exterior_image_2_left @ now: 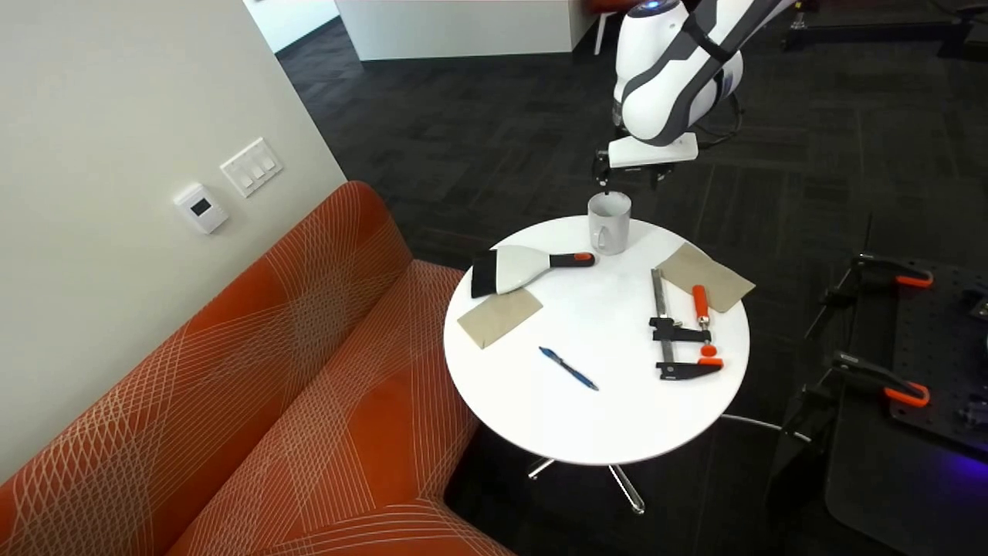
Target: Remove the pen from the mug, move the mug forward then put the pen back into the mug.
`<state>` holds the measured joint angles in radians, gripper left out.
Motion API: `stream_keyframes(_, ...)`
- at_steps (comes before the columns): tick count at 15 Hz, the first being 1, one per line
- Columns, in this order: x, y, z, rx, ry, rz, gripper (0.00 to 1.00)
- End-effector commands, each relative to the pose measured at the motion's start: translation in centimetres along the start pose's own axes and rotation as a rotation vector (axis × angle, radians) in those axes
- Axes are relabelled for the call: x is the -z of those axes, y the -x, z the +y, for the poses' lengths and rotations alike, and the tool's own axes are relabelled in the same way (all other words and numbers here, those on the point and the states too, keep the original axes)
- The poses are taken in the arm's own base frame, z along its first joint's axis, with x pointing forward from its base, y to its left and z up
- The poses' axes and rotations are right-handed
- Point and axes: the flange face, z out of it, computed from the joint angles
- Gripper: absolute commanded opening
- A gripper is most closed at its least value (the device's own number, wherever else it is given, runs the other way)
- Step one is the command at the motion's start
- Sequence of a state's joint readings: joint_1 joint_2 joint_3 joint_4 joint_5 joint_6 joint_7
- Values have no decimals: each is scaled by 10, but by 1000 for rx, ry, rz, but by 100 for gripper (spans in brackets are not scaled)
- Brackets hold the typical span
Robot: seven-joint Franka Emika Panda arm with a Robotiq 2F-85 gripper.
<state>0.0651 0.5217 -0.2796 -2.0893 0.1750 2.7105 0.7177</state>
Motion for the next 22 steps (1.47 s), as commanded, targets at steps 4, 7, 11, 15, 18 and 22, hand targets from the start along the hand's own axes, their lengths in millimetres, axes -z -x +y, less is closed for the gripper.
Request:
stream_keyframes(4, 44, 74, -14, 174, -24, 85, 100)
stream_keyframes(7, 45, 113, -36, 295, 3, 102, 100)
stream_keyframes(11, 38, 161, -60, 453, 40, 118, 100)
stream_keyframes(15, 28, 199, -76, 582, 65, 98, 100)
stream_keyframes(18, 16, 229, -83, 682, 70, 41, 100)
stream_keyframes(22, 10, 258, -88, 835, 37, -7, 100)
